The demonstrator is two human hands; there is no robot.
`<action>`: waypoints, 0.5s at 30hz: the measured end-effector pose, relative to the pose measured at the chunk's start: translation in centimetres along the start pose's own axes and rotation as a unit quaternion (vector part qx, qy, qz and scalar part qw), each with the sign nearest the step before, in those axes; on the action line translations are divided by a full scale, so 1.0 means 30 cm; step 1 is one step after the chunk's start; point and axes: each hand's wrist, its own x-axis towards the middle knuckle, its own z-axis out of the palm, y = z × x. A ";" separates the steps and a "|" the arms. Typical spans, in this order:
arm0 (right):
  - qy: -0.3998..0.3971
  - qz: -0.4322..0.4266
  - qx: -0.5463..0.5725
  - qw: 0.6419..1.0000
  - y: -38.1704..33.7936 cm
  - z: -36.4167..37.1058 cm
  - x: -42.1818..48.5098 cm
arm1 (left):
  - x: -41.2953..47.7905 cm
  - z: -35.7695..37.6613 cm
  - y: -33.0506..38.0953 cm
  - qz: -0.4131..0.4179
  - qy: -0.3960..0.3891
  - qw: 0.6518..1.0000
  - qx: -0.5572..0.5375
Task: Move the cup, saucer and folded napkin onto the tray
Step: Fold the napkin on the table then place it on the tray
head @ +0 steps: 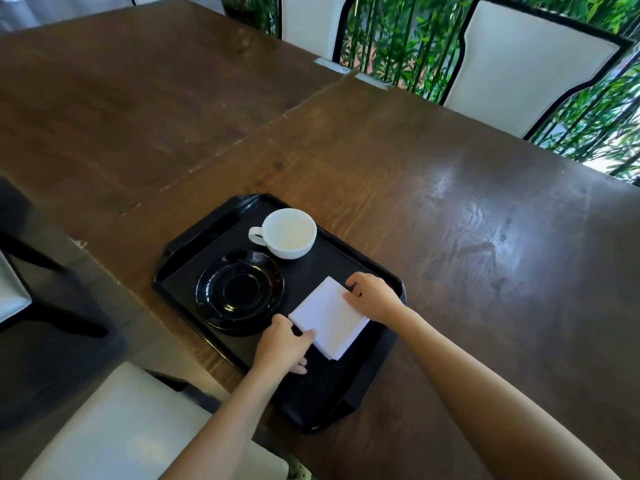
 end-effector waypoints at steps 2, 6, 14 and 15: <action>0.001 -0.003 0.006 1.000 -0.006 -0.025 0.015 | -0.013 -0.075 0.023 0.026 0.015 0.999 0.044; -0.004 -0.031 0.051 0.998 -0.047 -0.101 0.063 | 0.008 -0.244 0.113 0.123 0.087 0.988 0.046; -0.074 -0.067 0.153 0.983 -0.168 -0.170 0.208 | 0.201 -0.284 0.238 0.173 0.132 0.976 0.021; -0.082 -0.073 0.162 0.981 -0.179 -0.163 0.226 | 0.220 -0.268 0.239 0.169 0.132 0.977 0.011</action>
